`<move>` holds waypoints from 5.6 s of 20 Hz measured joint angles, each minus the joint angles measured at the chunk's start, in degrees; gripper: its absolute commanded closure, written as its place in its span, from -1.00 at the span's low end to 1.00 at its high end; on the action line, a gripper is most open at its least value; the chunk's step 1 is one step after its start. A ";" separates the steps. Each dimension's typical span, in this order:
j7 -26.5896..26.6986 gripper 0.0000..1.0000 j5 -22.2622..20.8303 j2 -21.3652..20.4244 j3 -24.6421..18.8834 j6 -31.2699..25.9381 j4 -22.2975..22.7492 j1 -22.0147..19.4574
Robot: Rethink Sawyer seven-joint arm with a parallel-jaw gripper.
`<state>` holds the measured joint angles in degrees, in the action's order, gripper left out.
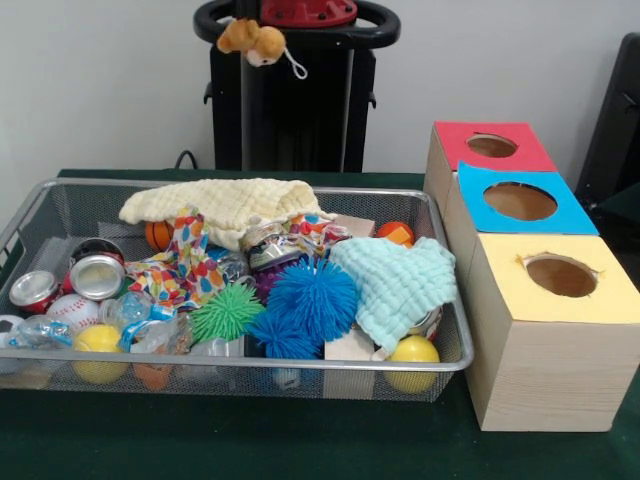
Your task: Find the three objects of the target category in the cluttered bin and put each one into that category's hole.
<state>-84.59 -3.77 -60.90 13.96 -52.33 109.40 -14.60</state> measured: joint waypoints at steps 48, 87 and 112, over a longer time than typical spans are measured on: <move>-32.31 1.00 18.02 6.39 4.73 14.69 13.35 29.75; -40.52 1.00 24.10 13.12 5.31 3.62 3.53 35.19; -42.78 1.00 24.06 15.54 4.76 16.05 0.96 32.21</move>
<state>-127.37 20.29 -45.36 18.72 -36.28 110.36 17.62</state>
